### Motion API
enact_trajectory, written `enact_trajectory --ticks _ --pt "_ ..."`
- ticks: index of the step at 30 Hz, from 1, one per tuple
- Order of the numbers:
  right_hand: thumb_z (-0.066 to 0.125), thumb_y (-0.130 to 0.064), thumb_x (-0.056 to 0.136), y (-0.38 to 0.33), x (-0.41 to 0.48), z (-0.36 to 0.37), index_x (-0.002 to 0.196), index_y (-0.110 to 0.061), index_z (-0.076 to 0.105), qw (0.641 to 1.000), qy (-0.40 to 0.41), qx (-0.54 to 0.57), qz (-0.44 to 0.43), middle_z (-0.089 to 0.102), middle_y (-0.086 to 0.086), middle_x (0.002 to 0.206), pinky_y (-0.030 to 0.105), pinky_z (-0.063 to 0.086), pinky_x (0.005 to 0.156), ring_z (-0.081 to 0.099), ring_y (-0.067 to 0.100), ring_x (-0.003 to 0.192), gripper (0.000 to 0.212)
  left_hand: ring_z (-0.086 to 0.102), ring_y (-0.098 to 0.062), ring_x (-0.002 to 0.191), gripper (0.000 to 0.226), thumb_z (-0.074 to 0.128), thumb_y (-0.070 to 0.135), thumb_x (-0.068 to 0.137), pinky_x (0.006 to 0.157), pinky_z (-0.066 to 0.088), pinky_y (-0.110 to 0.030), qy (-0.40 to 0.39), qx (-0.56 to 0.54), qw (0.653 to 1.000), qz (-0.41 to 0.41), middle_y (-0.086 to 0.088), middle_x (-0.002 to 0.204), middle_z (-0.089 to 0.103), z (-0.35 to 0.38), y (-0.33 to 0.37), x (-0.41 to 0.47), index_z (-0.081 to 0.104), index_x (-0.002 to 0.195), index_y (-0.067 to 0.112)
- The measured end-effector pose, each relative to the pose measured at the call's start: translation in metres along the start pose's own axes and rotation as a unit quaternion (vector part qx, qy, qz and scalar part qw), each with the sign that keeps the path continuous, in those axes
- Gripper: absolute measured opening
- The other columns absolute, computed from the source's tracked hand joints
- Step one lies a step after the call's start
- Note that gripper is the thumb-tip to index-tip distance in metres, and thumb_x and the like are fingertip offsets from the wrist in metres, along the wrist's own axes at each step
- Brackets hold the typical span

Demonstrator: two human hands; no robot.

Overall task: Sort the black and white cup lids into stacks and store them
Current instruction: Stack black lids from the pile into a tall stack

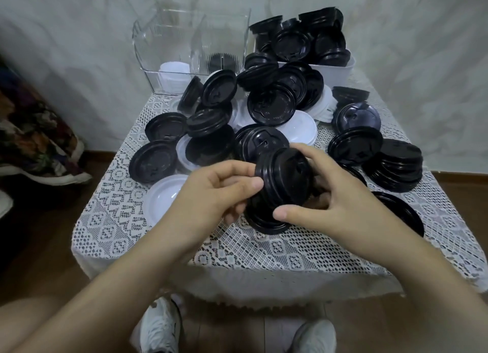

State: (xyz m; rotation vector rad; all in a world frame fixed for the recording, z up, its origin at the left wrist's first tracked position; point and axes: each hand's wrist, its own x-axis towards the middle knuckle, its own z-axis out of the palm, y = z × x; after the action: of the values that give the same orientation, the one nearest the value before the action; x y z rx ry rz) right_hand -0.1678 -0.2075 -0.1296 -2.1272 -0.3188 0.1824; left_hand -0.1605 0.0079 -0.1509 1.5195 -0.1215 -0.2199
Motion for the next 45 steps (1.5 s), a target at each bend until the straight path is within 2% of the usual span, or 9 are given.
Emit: enact_trajectory --ticks 4,18,22,26,30,32,34,38,45 --pt "0.074 -0.078 0.057 -0.006 -0.001 0.007 0.139 -0.059 0.041 0.996 0.045 -0.071 -0.014 0.052 -0.032 0.134 0.037 0.048 0.107 0.053 -0.005 0.125 0.091 0.045 -0.008 0.048 0.017 0.072 0.027 0.080 0.045 0.038 -0.018 -0.042 -0.044 0.998 -0.020 -0.002 0.060 0.050 -0.002 0.000 -0.001 0.072 0.093 0.016" --pt "0.089 -0.033 0.070 -0.009 -0.003 -0.009 0.119 -0.044 0.063 0.996 0.034 0.068 -0.046 0.072 -0.014 0.115 0.040 0.060 0.094 0.073 0.010 0.104 0.057 0.055 -0.006 0.057 0.012 0.064 0.023 0.096 0.056 0.052 -0.018 -0.110 -0.184 0.976 -0.038 0.002 0.065 0.058 0.003 0.000 -0.001 0.061 0.101 0.012" --pt "0.090 -0.045 0.070 -0.005 -0.005 -0.018 0.122 -0.051 0.058 0.998 0.037 0.029 -0.037 0.070 -0.018 0.118 0.044 0.058 0.098 0.071 0.008 0.107 0.061 0.062 -0.009 0.063 0.016 0.058 0.019 0.092 0.062 0.056 -0.019 -0.091 -0.148 0.984 -0.031 -0.002 0.071 0.064 -0.006 0.003 -0.001 0.058 0.103 0.007" --pt "0.077 -0.068 0.060 -0.005 -0.002 0.003 0.142 -0.056 0.038 0.996 0.020 -0.073 -0.044 0.054 -0.030 0.134 0.035 0.046 0.109 0.053 -0.004 0.126 0.091 0.063 -0.011 0.063 0.020 0.060 0.018 0.090 0.062 0.056 -0.020 -0.104 -0.126 0.986 -0.039 -0.007 0.070 0.065 0.002 0.002 -0.004 0.056 0.104 0.004" --pt "0.078 -0.065 0.065 -0.004 -0.001 -0.005 0.138 -0.055 0.038 0.993 0.016 -0.112 -0.022 0.056 -0.025 0.126 0.041 0.049 0.103 0.057 0.001 0.118 0.084 0.065 -0.010 0.067 0.015 0.067 0.015 0.093 0.058 0.055 -0.024 -0.031 0.006 1.000 -0.001 -0.002 0.082 0.071 0.001 0.001 -0.003 0.065 0.106 0.008" --pt "0.080 -0.062 0.068 -0.001 -0.003 -0.015 0.140 -0.056 0.036 0.991 0.002 -0.136 0.003 0.056 -0.023 0.127 0.043 0.050 0.102 0.060 0.004 0.116 0.085 0.063 -0.002 0.069 0.016 0.069 0.019 0.097 0.061 0.054 -0.024 0.035 0.228 0.970 0.080 0.013 0.095 0.073 -0.007 -0.004 -0.002 0.069 0.111 0.024" --pt "0.081 -0.059 0.069 0.000 -0.005 -0.020 0.142 -0.057 0.033 0.987 -0.007 -0.157 0.018 0.055 -0.024 0.130 0.041 0.049 0.103 0.058 0.003 0.118 0.088 0.063 0.000 0.082 0.024 0.067 0.030 0.097 0.072 0.051 -0.023 0.031 0.434 0.890 0.136 0.022 0.102 0.071 -0.015 -0.009 -0.002 0.067 0.121 0.035" --pt "0.080 -0.063 0.068 -0.005 -0.005 -0.010 0.147 -0.052 0.031 0.979 -0.037 -0.198 0.015 0.052 -0.022 0.136 0.039 0.047 0.106 0.054 0.006 0.124 0.094 0.063 -0.021 0.106 0.067 0.049 0.076 0.084 0.091 0.041 -0.038 -0.001 0.632 0.755 0.173 0.011 0.110 0.074 -0.017 -0.021 -0.002 0.066 0.127 0.028" --pt "0.079 -0.062 0.076 -0.002 0.004 0.008 0.155 -0.048 0.018 0.963 -0.070 -0.261 0.003 0.026 -0.029 0.147 0.026 0.037 0.098 0.045 0.010 0.133 0.101 0.055 -0.018 0.110 0.090 0.045 0.086 0.070 0.088 0.017 -0.025 -0.038 0.618 0.767 0.170 0.018 0.117 0.069 -0.022 -0.025 0.009 0.062 0.139 0.031"
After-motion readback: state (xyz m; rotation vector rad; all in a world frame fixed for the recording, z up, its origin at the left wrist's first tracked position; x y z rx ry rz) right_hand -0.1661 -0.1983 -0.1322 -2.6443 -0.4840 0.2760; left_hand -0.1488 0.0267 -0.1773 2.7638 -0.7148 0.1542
